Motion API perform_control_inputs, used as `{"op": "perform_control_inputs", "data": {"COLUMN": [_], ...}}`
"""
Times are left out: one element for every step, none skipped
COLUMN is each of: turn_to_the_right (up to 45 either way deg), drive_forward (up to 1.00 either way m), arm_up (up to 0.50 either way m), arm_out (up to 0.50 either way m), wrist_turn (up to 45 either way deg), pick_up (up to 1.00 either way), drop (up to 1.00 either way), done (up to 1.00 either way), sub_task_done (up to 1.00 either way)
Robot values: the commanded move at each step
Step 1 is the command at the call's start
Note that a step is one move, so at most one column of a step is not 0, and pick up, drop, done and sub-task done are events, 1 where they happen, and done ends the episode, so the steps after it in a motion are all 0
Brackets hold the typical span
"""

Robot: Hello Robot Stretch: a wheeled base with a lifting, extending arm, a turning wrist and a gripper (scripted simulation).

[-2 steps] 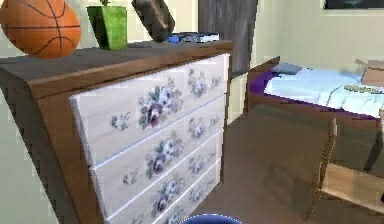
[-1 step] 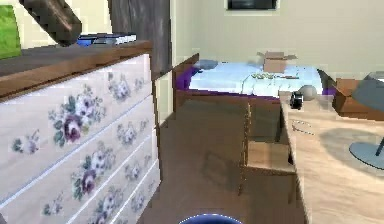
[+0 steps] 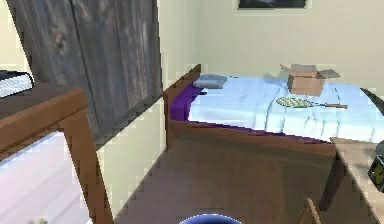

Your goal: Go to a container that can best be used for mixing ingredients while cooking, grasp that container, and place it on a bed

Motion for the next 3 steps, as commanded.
{"op": "perform_control_inputs", "data": {"turn_to_the_right": [0.0, 18.0, 0.0], "drive_forward": [0.55, 0.00, 0.30], "arm_up": [0.00, 0.00, 0.00], "arm_out": [0.00, 0.00, 0.00], "wrist_turn": [0.0, 0.0, 0.0], "pick_up": [0.00, 0.00, 0.00], "drop": [0.00, 0.00, 0.00], "done": [0.00, 0.00, 0.00], "sub_task_done": [0.00, 0.00, 0.00]}}
